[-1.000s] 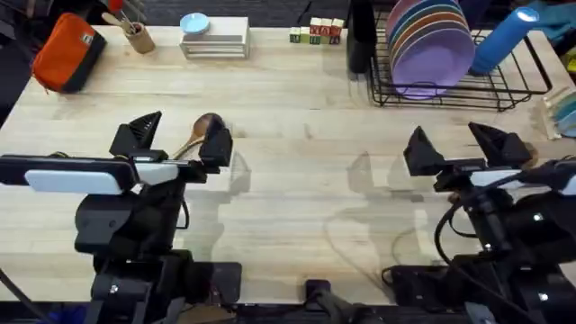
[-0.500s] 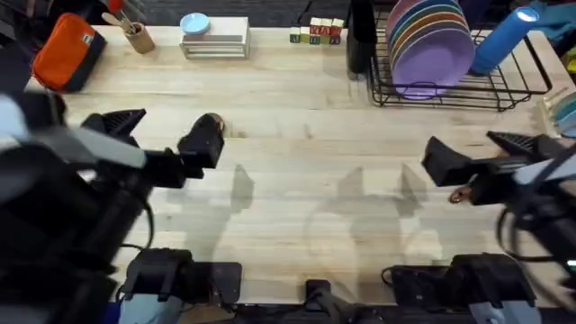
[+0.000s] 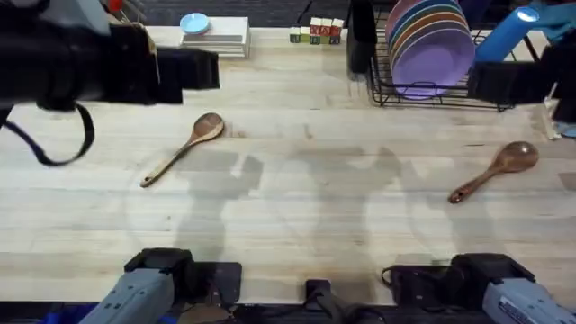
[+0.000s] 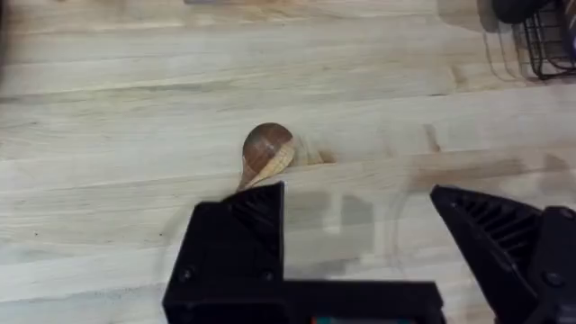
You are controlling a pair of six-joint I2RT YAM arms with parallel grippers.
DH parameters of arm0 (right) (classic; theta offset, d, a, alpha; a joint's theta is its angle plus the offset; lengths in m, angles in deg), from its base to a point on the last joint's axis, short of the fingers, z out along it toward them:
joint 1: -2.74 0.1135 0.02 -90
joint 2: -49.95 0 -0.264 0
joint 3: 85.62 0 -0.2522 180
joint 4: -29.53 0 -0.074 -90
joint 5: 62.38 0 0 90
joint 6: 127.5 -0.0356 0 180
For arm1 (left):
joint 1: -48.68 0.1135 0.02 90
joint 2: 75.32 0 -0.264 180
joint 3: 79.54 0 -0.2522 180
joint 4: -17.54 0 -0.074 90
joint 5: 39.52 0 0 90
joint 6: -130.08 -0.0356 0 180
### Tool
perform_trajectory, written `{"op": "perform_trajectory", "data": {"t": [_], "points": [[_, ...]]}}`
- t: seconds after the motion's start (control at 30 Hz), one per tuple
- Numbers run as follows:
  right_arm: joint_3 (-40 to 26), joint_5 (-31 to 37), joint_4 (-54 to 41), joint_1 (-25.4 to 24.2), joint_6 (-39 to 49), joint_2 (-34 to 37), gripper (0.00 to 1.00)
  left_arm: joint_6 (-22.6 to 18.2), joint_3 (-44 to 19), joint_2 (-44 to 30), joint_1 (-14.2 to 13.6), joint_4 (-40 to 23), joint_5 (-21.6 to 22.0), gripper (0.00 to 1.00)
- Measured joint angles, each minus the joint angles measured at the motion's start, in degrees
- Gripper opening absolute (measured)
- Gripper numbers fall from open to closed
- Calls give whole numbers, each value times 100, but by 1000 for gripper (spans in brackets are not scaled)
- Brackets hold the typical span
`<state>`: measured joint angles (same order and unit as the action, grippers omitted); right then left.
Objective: Pick up the spoon on the table one by one and put them onto the rack
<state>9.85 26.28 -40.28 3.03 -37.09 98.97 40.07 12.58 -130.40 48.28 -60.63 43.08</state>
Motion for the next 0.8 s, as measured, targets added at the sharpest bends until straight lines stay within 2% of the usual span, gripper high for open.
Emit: {"op": "perform_trajectory", "data": {"t": [0.07, 0.27, 0.43, 0.6, 0.63, 0.77, 0.8], "points": [[-157, 0, -3, 0, 2, 113, 992, 0, -307, -270, 0, -192, -22, 993], [-214, -1, -229, 0, 21, 106, 992, 2, -331, -424, 0, -249, -35, 993], [-215, 85, -846, -20, -30, 107, 992, 1, -331, -423, 0, -248, -36, 993], [-218, 331, -1339, -801, -453, 108, 992, 1, -331, -423, 0, -250, -36, 993], [-220, 350, -1487, -1454, -517, 107, 992, 1, -331, -423, 0, -250, -35, 992], [-220, 352, -1541, -2387, -542, 108, 992, 2, -331, -423, 0, -249, -35, 993], [-220, 354, -1541, -3069, -542, 108, 992, 0, -331, -423, 2, -250, -35, 993]]}}
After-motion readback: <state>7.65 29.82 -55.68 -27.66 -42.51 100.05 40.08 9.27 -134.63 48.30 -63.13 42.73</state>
